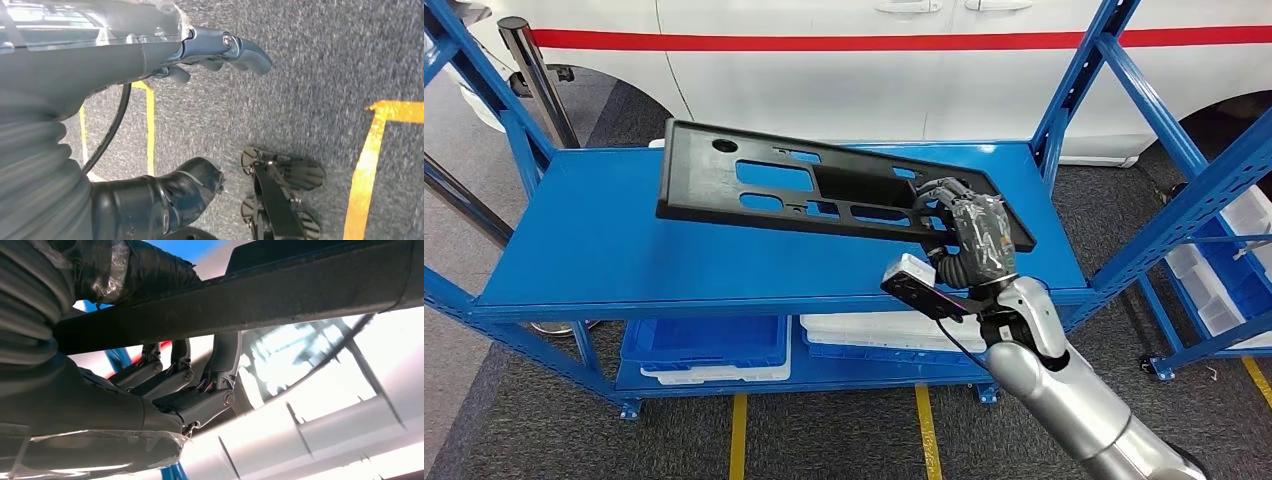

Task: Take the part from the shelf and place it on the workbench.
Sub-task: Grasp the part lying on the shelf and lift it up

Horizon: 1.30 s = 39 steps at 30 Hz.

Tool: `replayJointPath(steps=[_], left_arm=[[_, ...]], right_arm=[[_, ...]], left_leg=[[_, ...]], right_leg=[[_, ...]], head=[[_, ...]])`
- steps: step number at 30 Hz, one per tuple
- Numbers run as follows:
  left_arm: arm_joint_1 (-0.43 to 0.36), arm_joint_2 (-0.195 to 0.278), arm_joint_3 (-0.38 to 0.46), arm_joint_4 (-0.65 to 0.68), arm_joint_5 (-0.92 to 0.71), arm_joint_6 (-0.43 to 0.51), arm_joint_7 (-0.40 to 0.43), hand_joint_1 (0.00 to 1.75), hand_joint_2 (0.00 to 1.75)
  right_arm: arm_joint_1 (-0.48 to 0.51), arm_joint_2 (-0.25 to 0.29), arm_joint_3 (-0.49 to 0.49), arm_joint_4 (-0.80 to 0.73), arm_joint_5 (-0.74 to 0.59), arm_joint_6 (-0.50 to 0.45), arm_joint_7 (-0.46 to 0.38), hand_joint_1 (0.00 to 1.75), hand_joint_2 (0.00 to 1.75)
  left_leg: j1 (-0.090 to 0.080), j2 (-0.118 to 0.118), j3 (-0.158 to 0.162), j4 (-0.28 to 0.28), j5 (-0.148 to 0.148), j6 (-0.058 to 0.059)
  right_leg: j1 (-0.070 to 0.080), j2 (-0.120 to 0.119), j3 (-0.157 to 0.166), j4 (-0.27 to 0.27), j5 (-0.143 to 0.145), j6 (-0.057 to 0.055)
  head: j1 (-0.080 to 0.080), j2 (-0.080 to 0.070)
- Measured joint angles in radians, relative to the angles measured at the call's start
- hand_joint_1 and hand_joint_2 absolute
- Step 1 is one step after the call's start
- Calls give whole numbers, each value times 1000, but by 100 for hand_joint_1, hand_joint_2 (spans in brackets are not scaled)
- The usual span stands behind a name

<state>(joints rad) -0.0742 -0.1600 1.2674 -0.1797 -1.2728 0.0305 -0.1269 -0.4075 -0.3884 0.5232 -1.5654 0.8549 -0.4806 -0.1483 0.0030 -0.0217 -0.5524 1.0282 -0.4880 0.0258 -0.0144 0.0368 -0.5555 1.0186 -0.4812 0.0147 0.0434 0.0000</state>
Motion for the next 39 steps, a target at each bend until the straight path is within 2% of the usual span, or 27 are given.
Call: replayJointPath(steps=[2,4,5,7,8,9,10,11,13,15,17,18,19,21,23,24,25,26,27,29,31,33,34,35,37,38,39], left_arm=[[0,1,4,0,1,6,3,0,175],[-1,2,7,0,-1,8,8,0,175],[-1,2,8,0,-2,8,11,0,175],[-1,2,8,0,-7,6,19,0,175],[0,2,9,0,-10,4,22,0,175],[0,3,9,0,-15,2,23,0,175],[-1,3,9,0,-19,1,23,0,175],[-1,3,9,0,-24,0,22,0,175],[-2,3,8,0,-31,-2,19,0,175],[-3,3,8,0,-34,-3,18,0,175],[-2,3,8,0,-35,-3,17,0,175],[-2,3,8,0,-35,-3,17,0,175],[-2,3,8,0,-36,-3,16,0,175],[-3,3,8,0,-41,-3,12,0,175],[-3,4,7,0,-46,-3,9,0,175],[-3,5,6,0,-48,-3,8,0,175],[-3,5,6,0,-49,-3,8,0,175],[-3,5,6,0,-50,-3,8,0,175],[-4,5,6,0,-50,-3,9,0,175],[-5,6,6,0,-49,-3,13,0,175],[-6,7,6,1,-48,-3,19,0,175],[-6,5,6,2,-46,-4,25,0,175],[-6,4,6,2,-45,-5,28,0,175],[-7,3,6,3,-44,-6,31,0,175],[-8,3,6,3,-41,-7,33,0,175],[-8,3,6,3,-39,-7,34,0,175],[-8,3,6,3,-38,-7,34,0,175]], right_arm=[[31,-31,-22,-94,15,-7,-17,175,175],[59,-64,-36,-167,32,-13,-32,175,175],[72,-80,-39,-196,41,-14,-38,175,175],[100,-104,-41,-240,56,-15,-43,175,175],[114,-116,-41,-256,62,-15,-44,175,175],[128,-126,-41,-270,66,-15,-43,175,175],[139,-136,-41,-282,67,-15,-40,175,175],[149,-147,-43,-294,67,-16,-36,175,175],[168,-166,-47,-317,67,-17,-28,175,175],[184,-181,-52,-335,67,-17,-23,175,175],[195,-191,-54,-347,67,-17,-20,175,175],[197,-194,-55,-352,66,-17,-19,175,175],[200,-195,-55,-357,64,-17,-16,175,175],[209,-198,-59,-366,59,-16,-10,175,175],[226,-201,-66,-374,54,-16,-6,175,175],[235,-201,-70,-377,52,-16,-4,175,175],[244,-203,-74,-381,50,-15,-2,175,175],[252,-204,-79,-385,48,-14,0,175,175],[259,-205,-83,-389,47,-11,2,175,175],[269,-207,-93,-397,47,-5,5,175,175],[275,-208,-101,-402,48,2,5,175,175],[279,-209,-108,-404,47,9,7,175,175],[281,-210,-111,-405,47,13,7,175,175],[283,-210,-114,-405,45,16,8,175,175],[284,-210,-118,-406,43,22,8,175,175],[285,-210,-119,-406,42,23,8,175,175],[285,-210,-120,-406,41,25,8,175,175]], left_leg=[[3,3,1,-7,8,9],[9,11,4,-23,21,23],[11,16,3,-29,26,28],[11,23,-3,-29,29,31],[11,26,-7,-26,29,30],[12,28,-12,-21,30,30],[13,29,-17,-16,30,28],[14,30,-22,-8,29,26],[15,30,-32,5,28,16],[13,29,-39,11,33,0],[14,28,-43,10,40,-15],[15,28,-48,15,32,-22],[16,28,-57,31,12,-26],[18,28,-90,123,-71,-32],[19,28,-121,242,-139,-34],[19,28,-121,273,-142,-33],[19,28,-105,270,-125,-31],[18,26,-72,232,-96,-26],[16,21,-27,167,-71,-19],[12,-2,58,37,-55,-7],[7,-14,85,-18,-59,-3],[8,2,73,-29,-38,2],[10,13,65,-35,-25,9],[13,24,54,-41,-12,16],[12,45,29,-42,10,27],[11,55,15,-39,18,28],[10,65,1,-35,25,28]], right_leg=[[0,0,1,-2,1,8],[1,-11,-12,28,-28,14],[1,-18,-31,72,-59,16],[-3,-24,-85,200,-127,22],[-6,-25,-104,248,-142,26],[-10,-27,-109,266,-138,30],[-14,-29,-94,244,-115,33],[-19,-32,-62,187,-80,36],[-19,-36,4,65,-38,36],[-12,-34,21,21,-31,27],[-9,-32,11,20,-20,12],[-10,-32,5,18,-13,2],[-12,-33,-1,15,-5,-10],[-11,-36,-20,12,11,-27],[-5,-37,-41,14,26,-32],[-2,-37,-52,15,34,-33],[0,-37,-63,17,41,-32],[2,-35,-73,19,48,-31],[3,-33,-82,22,55,-29],[5,-26,-96,24,70,-19],[2,-17,-101,19,89,-5],[1,-8,-107,11,102,8],[1,-9,-114,18,88,13],[1,-13,-125,42,53,18],[-4,-25,-150,143,-47,27],[-7,-27,-159,203,-81,32],[-10,-28,-162,251,-91,38]], head=[[0,0],[0,0],[1,0],[0,0],[0,0],[0,0],[0,0],[0,0],[0,0],[0,0],[0,0],[0,0],[0,0],[0,0],[0,0],[0,0],[0,0],[0,0],[0,0],[0,0],[0,0],[0,0],[1,0],[1,0],[2,0],[1,0],[1,0]])
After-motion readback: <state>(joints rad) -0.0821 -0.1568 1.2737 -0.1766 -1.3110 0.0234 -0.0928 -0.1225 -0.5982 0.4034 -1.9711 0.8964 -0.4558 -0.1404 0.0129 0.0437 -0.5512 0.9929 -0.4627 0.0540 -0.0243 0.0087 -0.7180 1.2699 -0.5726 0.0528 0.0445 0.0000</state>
